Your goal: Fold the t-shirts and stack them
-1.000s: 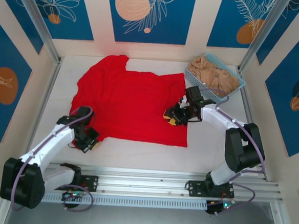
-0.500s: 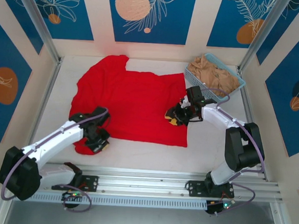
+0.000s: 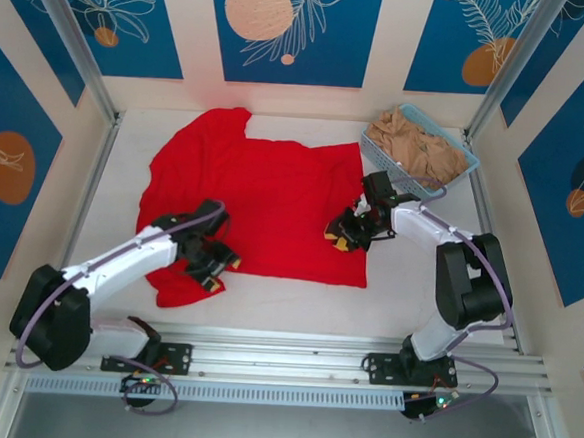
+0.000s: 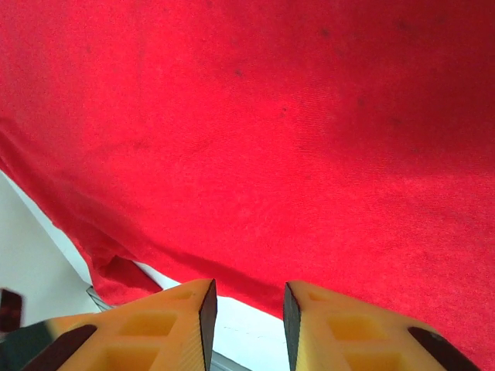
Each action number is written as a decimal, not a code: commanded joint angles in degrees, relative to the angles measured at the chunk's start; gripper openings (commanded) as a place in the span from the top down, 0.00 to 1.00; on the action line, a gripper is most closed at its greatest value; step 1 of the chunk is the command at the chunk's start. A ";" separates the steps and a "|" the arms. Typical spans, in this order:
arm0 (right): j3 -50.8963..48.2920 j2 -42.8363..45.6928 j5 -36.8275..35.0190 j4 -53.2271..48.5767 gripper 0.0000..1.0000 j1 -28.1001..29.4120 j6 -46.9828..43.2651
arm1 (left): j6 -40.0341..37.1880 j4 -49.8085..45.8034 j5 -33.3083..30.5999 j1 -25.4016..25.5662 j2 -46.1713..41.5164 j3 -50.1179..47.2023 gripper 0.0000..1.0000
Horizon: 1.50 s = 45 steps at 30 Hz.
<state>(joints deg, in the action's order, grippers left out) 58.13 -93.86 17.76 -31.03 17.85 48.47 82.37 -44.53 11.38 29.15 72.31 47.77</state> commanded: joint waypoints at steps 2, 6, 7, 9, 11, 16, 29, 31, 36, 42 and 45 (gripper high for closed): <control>0.93 -2.11 -1.48 -1.61 0.69 1.13 2.59 | -7.61 -9.90 -0.62 -14.41 -2.30 1.54 0.50; 1.13 -5.28 -3.98 -0.62 0.71 1.02 4.15 | -18.82 -9.46 -2.94 -28.14 4.93 1.63 0.57; 1.50 -6.33 -4.57 -0.97 0.71 0.80 4.25 | -20.21 -7.99 -3.07 -30.25 6.74 1.63 0.59; 3.47 -9.13 -5.70 -3.26 0.73 0.23 4.01 | -23.10 -5.76 -3.86 -33.64 11.43 3.19 0.59; 5.99 -11.34 -8.01 -6.52 0.74 -0.12 3.63 | -25.87 -5.63 -4.45 -35.62 16.52 5.69 0.61; 13.07 -18.42 -8.52 -12.59 0.74 -2.38 3.61 | -30.45 -3.86 -4.61 -37.56 26.59 10.11 0.64; 34.50 -32.13 -6.91 -18.91 0.74 -6.86 -2.69 | -44.92 -0.49 -3.33 -37.19 37.32 27.60 0.50; 33.53 -28.79 -7.53 -17.26 0.73 -6.41 -4.32 | -44.82 -3.99 -8.04 -36.72 31.38 25.34 0.41; 26.10 -17.80 -9.81 -13.35 0.66 -5.13 -5.05 | -38.20 -11.94 -18.09 -36.64 13.71 12.73 0.41; 13.68 -7.16 -9.63 -10.07 0.64 -4.27 -1.58 | -35.71 -6.80 -10.72 -36.49 6.23 -0.04 0.47; 9.63 -4.56 -8.78 -9.52 0.63 -4.81 -1.40 | -38.07 -6.09 -9.04 -36.40 7.77 -2.25 0.47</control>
<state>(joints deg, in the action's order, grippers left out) 71.11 -99.46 8.80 -41.10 13.30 45.93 45.01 -51.40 -0.23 -7.60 79.02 47.59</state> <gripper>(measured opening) 0.365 0.535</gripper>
